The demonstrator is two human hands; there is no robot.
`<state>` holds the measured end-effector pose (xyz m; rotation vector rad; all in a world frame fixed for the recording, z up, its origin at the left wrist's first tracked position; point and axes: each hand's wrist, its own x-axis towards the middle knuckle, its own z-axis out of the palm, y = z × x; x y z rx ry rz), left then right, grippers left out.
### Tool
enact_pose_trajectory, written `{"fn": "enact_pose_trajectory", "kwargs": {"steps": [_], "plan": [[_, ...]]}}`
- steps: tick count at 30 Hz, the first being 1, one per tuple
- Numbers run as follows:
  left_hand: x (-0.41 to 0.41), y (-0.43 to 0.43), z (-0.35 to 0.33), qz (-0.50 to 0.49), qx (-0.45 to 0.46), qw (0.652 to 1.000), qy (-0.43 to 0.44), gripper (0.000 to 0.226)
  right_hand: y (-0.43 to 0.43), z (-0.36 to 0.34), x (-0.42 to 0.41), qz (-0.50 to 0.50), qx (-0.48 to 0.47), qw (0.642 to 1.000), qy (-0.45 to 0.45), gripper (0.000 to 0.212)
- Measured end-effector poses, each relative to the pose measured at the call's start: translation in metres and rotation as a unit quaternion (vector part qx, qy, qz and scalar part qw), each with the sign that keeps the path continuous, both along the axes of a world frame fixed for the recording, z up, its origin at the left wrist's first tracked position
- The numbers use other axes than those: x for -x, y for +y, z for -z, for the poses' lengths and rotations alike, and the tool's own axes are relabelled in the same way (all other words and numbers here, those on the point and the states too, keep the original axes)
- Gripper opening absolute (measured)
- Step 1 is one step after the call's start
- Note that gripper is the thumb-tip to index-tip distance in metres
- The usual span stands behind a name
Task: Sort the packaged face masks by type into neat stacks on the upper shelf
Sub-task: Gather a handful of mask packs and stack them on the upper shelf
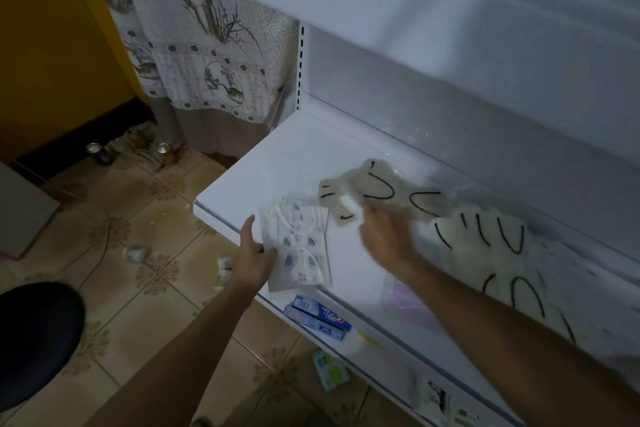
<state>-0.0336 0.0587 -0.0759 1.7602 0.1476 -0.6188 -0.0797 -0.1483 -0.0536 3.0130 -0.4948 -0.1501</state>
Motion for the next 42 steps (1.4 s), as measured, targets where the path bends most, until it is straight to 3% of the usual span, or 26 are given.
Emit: {"fn": "enact_pose_trajectory", "kwargs": {"steps": [2,3,5,6,8,10,13,16,19,21,24,26,31,35,39,42], "plan": [[0.003,-0.003,-0.003,-0.043,0.052,0.994,0.08,0.043,0.045,-0.003,-0.003,-0.005,-0.199,0.98,-0.014,0.037],[0.003,-0.004,-0.004,-0.05,0.065,0.99,0.113,0.03,0.064,-0.003,-0.005,0.003,-0.305,0.952,-0.002,0.036],[0.004,-0.003,-0.002,-0.022,0.048,0.991,0.126,0.028,0.087,-0.002,-0.003,0.065,-0.484,0.872,0.038,0.036],[0.002,-0.002,0.001,-0.01,0.02,0.994,0.105,0.026,0.092,-0.002,0.0,0.106,-0.541,0.833,0.048,0.035],[-0.001,0.0,0.006,-0.014,-0.024,0.998,0.056,0.017,0.095,-0.007,0.01,0.15,-0.577,0.802,0.016,0.036],[-0.002,0.004,0.006,-0.017,-0.019,0.999,0.046,0.012,0.088,-0.017,0.025,0.131,-0.507,0.851,-0.027,0.042],[-0.001,0.018,-0.001,0.042,-0.052,0.998,-0.001,0.014,0.076,-0.047,0.04,0.033,-0.274,0.961,-0.027,0.05],[-0.004,0.054,-0.024,0.183,-0.104,0.971,-0.112,0.02,0.097,-0.087,0.042,0.0,-0.154,0.987,-0.039,0.065],[-0.014,0.091,-0.07,0.318,-0.159,0.91,-0.213,0.026,0.14,-0.118,0.032,-0.005,-0.162,0.985,-0.063,0.081],[-0.021,0.114,-0.109,0.36,-0.165,0.877,-0.273,0.026,0.165,-0.137,0.027,0.037,-0.253,0.964,-0.069,0.084],[-0.034,0.147,-0.164,0.368,-0.133,0.86,-0.327,0.03,0.191,-0.166,0.025,0.079,-0.431,0.891,-0.121,0.051],[-0.045,0.165,-0.197,0.377,-0.134,0.841,-0.364,0.032,0.202,-0.185,0.023,0.07,-0.459,0.87,-0.164,0.031],[-0.06,0.173,-0.277,0.374,-0.129,0.803,-0.445,0.025,0.219,-0.251,0.021,0.031,-0.465,0.856,-0.224,0.026],[-0.055,0.154,-0.337,0.338,-0.085,0.795,-0.496,0.016,0.212,-0.309,0.031,0.038,-0.392,0.863,-0.316,0.02],[-0.035,0.116,-0.384,0.298,-0.038,0.746,-0.595,0.036,0.181,-0.365,0.059,0.039,-0.327,0.865,-0.379,0.017],[-0.02,0.077,-0.405,0.182,-0.001,0.753,-0.633,0.068,0.147,-0.398,0.092,0.059,-0.286,0.846,-0.446,0.016]]}}
